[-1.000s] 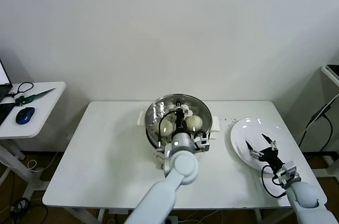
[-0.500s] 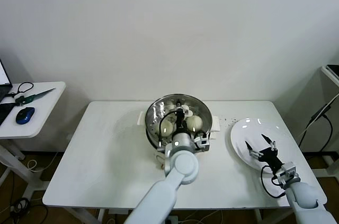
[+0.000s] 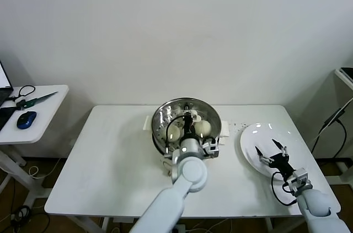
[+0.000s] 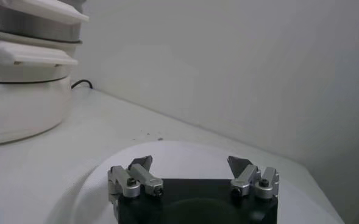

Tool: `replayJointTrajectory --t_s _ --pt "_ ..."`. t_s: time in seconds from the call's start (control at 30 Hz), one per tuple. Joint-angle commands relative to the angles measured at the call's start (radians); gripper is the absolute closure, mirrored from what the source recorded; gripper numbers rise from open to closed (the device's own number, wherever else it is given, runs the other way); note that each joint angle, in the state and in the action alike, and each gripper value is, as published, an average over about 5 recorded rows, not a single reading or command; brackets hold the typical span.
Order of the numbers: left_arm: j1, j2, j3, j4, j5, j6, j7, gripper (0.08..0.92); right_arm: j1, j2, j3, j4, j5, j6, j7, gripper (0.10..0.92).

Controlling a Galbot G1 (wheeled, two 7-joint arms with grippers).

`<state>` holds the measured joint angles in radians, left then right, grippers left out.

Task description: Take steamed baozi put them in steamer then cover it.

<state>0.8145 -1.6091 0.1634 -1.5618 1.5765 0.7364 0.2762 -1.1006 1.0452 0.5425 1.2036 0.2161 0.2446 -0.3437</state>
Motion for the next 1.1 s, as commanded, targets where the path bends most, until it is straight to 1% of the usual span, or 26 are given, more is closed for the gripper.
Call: replayJointTrajectory --t_s 0.03,0.2,0.53,0.63,0.73,0.87,1.1 --pt "0.003 0.037 0.008 -0.050 -0.003 0.028 0.020 0.711 0.001 -0.002 0.001 0.001 -0.001 -0.001 -0.001 0.203" --pt "0.022 0.084 0.015 -0.123 -0.017 0.035 0.051 0.573 0.005 -0.004 0.001 0.002 -0.002 -0.004 -0.003 0.203" --pt "0.104 0.187 -0.011 -0.283 -0.040 0.032 0.084 0.279 0.023 -0.004 -0.010 0.007 -0.010 -0.043 0.008 0.203" --pt "0.135 0.220 -0.023 -0.334 -0.058 0.029 0.087 0.209 0.029 -0.003 -0.015 0.011 -0.006 -0.066 0.019 0.203" --pt "0.179 0.253 -0.035 -0.391 -0.090 0.026 0.079 0.182 0.031 -0.005 -0.018 0.021 0.000 -0.085 0.023 0.203" --pt "0.228 0.281 -0.067 -0.471 -0.157 0.014 0.042 0.178 0.032 -0.014 -0.018 0.032 0.009 -0.093 0.016 0.203" --pt "0.311 0.351 -0.137 -0.595 -0.317 -0.036 -0.072 0.177 0.026 -0.022 -0.007 0.048 0.054 -0.097 0.012 0.203"
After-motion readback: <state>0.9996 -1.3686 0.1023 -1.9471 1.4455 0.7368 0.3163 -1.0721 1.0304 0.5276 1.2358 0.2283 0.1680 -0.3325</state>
